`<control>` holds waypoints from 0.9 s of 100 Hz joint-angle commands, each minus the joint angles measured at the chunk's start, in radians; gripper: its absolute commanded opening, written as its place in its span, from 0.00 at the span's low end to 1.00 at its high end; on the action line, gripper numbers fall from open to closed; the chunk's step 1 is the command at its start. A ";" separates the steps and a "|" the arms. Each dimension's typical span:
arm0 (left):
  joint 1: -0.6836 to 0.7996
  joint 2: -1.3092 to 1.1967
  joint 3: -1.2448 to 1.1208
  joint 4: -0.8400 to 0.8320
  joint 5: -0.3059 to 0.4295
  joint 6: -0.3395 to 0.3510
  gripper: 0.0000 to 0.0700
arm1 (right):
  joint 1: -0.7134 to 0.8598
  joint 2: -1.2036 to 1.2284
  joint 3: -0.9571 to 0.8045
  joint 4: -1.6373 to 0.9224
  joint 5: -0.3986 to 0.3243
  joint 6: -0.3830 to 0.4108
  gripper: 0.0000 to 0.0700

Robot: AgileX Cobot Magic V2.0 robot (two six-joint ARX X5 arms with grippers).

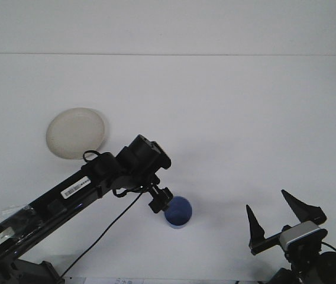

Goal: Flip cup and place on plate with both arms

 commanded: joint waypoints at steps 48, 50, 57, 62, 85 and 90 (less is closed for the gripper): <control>-0.060 0.198 0.024 0.039 -0.004 0.017 0.74 | 0.008 -0.001 0.005 0.006 0.001 0.013 0.95; -0.063 0.203 0.024 0.040 -0.004 0.021 0.74 | 0.008 -0.001 0.005 0.006 0.001 0.013 0.95; -0.069 0.215 0.024 0.040 -0.004 0.032 0.72 | 0.008 -0.001 0.005 0.006 0.002 0.012 0.95; -0.070 0.219 0.024 0.042 -0.004 0.032 0.70 | 0.008 -0.001 0.005 0.006 0.002 0.012 0.95; -0.086 0.238 0.024 0.051 -0.004 0.033 0.31 | 0.008 -0.001 0.005 0.006 0.002 0.012 0.95; -0.089 0.238 0.024 0.056 -0.004 0.036 0.16 | 0.008 -0.001 0.005 0.006 0.002 0.012 0.95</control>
